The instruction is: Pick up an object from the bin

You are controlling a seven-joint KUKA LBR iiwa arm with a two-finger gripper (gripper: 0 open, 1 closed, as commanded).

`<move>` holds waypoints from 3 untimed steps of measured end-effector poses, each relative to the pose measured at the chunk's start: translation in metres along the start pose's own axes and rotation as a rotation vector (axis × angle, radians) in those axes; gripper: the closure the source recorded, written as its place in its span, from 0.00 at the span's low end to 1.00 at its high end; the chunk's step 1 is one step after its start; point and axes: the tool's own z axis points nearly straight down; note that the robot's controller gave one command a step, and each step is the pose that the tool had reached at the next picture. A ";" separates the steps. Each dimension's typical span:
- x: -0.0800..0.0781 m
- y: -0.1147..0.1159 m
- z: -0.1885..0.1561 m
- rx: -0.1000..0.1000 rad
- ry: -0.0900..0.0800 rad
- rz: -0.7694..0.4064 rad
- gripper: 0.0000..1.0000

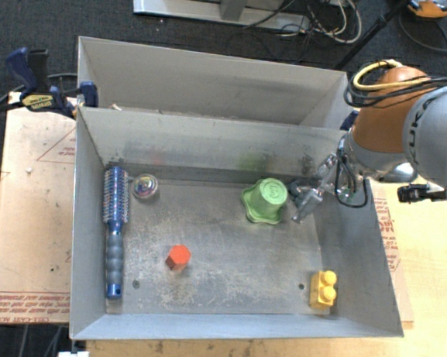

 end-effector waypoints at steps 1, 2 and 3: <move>-0.006 -0.008 0.032 -0.010 0.004 0.062 0.00; -0.009 -0.005 0.031 -0.015 0.014 0.171 0.00; -0.013 -0.014 0.032 -0.004 -0.004 0.178 1.00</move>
Offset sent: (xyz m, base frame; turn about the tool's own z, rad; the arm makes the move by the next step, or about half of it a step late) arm -0.0020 -0.0166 -0.0358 0.0691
